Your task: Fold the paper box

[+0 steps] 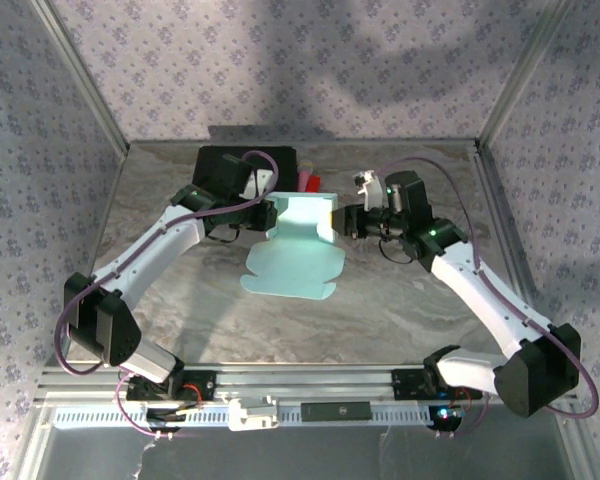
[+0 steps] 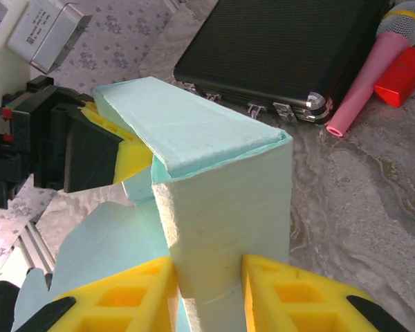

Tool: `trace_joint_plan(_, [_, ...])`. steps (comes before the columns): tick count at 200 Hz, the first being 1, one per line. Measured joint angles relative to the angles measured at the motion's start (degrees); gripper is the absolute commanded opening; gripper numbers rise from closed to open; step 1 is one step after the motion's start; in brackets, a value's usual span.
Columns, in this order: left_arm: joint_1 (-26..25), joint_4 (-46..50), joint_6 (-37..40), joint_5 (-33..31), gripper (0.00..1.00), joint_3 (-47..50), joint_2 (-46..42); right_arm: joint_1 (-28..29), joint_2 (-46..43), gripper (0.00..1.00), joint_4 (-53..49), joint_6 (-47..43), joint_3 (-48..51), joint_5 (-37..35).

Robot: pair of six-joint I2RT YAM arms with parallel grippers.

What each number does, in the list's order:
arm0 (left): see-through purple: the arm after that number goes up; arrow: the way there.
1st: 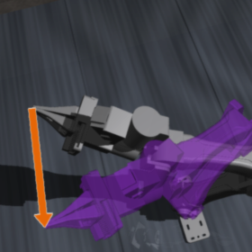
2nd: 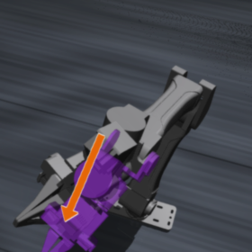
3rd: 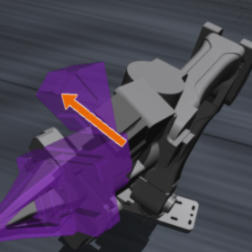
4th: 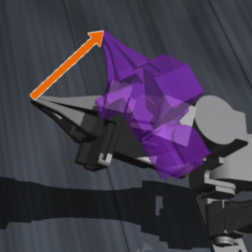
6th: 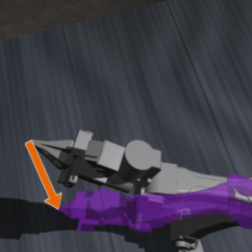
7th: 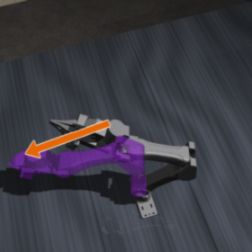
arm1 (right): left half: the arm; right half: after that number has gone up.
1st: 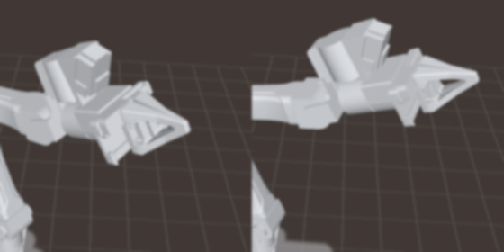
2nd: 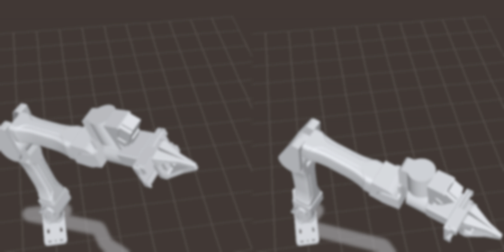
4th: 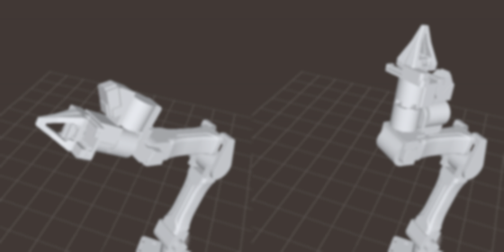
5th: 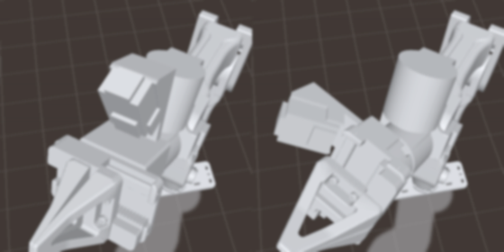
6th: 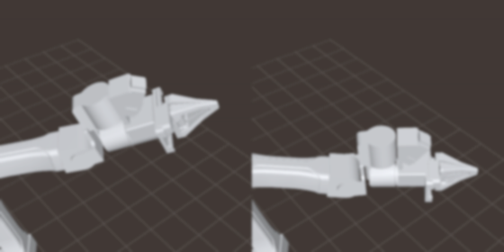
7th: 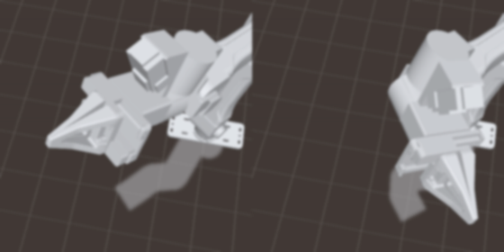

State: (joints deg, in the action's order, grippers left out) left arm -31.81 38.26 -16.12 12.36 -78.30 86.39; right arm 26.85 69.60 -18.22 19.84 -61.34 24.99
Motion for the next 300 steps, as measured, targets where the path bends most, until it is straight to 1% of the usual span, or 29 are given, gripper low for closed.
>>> trace_joint_plan(50, [-0.13,0.79,0.02,-1.73,0.0,-0.79,0.0,1.75,1.9,0.22,-1.42,-0.87,-1.57,-5.6])
trace_joint_plan(93, [-0.26,1.09,0.02,-2.19,0.0,-0.85,-0.02,3.37,2.54,0.19,-2.56,-1.11,-2.34,-9.77])
trace_joint_plan(125, [-0.57,1.6,0.0,-3.04,0.0,-0.85,-0.02,5.09,3.34,0.13,-3.54,-1.27,-3.13,-13.92])
trace_joint_plan(183, [-0.98,1.9,-0.04,-3.3,0.0,-0.85,0.0,8.66,4.63,0.0,-6.14,-0.11,-4.94,-23.93])
trace_joint_plan(232, [-1.33,2.27,-0.7,-4.44,0.0,-0.96,0.0,13.03,6.73,0.0,-8.74,1.46,-7.37,-33.14])
trace_joint_plan(300, [-2.4,2.21,-1.9,-5.01,0.0,-1.81,0.04,16.59,8.07,0.0,-11.65,3.91,-9.75,-43.78])
